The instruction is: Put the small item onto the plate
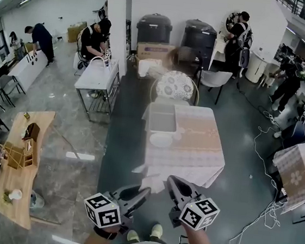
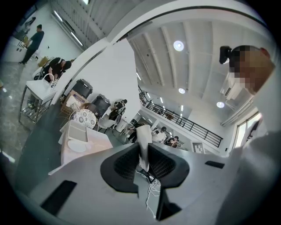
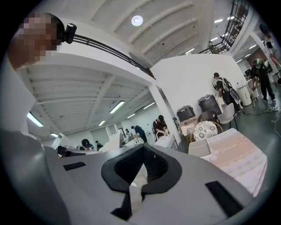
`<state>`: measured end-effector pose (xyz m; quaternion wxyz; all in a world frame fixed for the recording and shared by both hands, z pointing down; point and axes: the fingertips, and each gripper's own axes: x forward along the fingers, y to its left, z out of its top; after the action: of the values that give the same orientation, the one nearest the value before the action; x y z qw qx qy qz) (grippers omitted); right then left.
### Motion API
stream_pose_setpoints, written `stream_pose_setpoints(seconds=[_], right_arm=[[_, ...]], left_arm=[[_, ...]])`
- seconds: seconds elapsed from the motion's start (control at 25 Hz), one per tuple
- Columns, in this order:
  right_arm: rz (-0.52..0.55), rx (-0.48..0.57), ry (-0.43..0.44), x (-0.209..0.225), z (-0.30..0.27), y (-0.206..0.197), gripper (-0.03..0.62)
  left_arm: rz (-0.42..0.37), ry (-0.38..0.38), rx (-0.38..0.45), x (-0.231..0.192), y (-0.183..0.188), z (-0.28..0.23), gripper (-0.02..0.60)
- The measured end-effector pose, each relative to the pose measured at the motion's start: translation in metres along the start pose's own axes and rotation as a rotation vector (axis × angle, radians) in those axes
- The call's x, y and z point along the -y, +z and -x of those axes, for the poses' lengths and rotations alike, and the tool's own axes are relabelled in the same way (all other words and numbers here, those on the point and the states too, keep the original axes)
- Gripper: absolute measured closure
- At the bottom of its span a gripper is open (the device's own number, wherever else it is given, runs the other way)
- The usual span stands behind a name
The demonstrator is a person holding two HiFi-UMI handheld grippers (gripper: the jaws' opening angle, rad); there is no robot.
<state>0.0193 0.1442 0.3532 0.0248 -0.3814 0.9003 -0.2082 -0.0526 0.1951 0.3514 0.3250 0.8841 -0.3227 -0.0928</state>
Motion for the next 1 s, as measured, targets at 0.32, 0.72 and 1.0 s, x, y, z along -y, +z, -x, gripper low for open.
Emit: stream_pose_setpoints(seconds=[0.32,0.72,1.0], right_arm=[[0.025,-0.002,-0.054,0.019,-0.005,0.000,0.580],[0.060,-0.003,-0.036,0.037,-0.016,0.005,0.580],[0.080,0.002,-0.032,0.067,-0.021,0.012,0.580]], left_arm=[[-0.055,0.108,0.032,-0.022,0.008,-0.009,0.514],[-0.112,0.187,0.040,-0.039,0.009,-0.046,0.514],[-0.119,0.229,0.054,-0.052,0.007,-0.073,0.514]])
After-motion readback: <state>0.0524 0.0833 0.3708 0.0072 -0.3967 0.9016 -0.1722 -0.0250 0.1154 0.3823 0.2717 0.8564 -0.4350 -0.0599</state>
